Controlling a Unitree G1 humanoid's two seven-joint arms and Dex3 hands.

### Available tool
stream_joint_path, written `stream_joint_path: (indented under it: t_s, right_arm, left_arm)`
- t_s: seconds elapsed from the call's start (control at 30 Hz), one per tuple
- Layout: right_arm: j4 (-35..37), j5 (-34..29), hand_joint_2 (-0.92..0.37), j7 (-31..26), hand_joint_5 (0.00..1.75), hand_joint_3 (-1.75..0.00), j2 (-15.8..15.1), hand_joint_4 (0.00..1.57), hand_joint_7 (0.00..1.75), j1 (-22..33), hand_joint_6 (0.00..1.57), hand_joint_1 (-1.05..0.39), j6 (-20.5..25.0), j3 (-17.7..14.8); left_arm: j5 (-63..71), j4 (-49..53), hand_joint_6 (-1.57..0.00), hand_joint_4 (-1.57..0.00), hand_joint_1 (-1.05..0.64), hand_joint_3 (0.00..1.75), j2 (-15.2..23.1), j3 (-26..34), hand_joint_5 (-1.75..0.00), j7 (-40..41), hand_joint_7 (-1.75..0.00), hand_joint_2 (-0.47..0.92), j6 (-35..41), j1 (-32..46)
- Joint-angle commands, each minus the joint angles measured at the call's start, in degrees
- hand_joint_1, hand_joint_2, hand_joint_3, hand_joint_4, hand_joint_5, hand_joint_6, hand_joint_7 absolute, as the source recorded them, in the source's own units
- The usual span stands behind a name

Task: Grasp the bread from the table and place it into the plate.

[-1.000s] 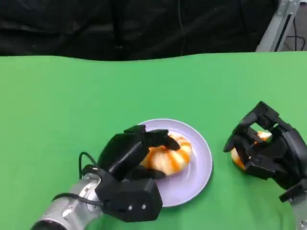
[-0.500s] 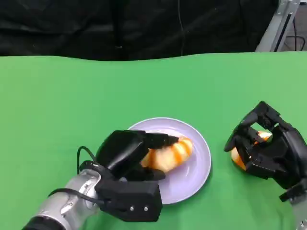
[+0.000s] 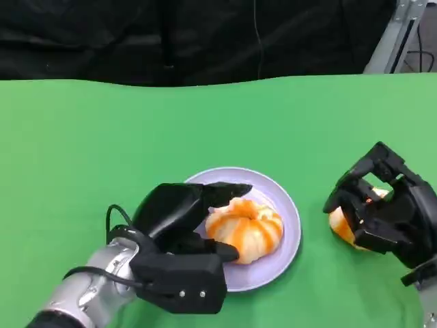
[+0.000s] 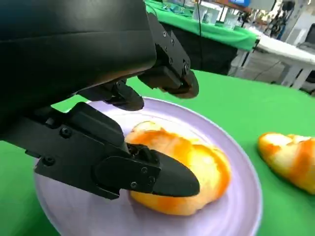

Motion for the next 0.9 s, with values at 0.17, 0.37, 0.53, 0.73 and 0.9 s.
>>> stream_joint_path:
  t_s: [0.17,0.37,0.53,0.73,0.9]
  right_arm:
    - [0.4,0.7,-0.62,-0.4,1.75,-1.23,-0.2,0.49,1.67,-0.8,0.34,0.15,-0.7,-0.7]
    - [0.4,0.7,-0.62,-0.4,1.75,-1.24,-0.2,0.48,1.68,-0.8,0.33,0.15,-0.7,-0.7]
    - [0.9,0.4,-0.61,-0.5,1.75,-1.23,-0.4,0.46,1.68,-0.9,0.33,0.13,-1.0,-0.8]
    - [-0.4,-0.1,-0.62,-1.9,1.75,-1.23,-0.4,0.45,1.67,-0.4,0.33,0.13,0.6,-0.3]
    - [-0.5,-0.1,-0.62,-2.1,1.75,-1.24,-0.4,0.45,1.66,-0.3,0.34,0.13,0.8,-0.2]
  left_arm:
    - [-3.1,0.4,-0.29,-0.53,-1.03,0.22,0.8,3.1,-0.02,3.5,0.00,0.92,-6.9,1.7]
    - [-2.8,0.9,-0.29,-0.54,-1.03,0.22,0.7,3.3,-0.01,3.6,0.00,0.92,-7.5,1.6]
    - [-5.0,-0.4,-0.28,-0.46,-1.04,0.22,0.4,5.0,0.00,4.5,0.00,0.92,-11.1,3.1]
    - [-6.1,-4.6,-0.29,-0.44,-1.03,0.21,1.1,7.4,0.00,4.2,0.00,0.92,-12.5,5.5]
    - [-6.0,-5.3,-0.29,-0.44,-1.03,0.21,0.9,8.1,0.00,3.7,0.00,0.92,-12.5,6.0]
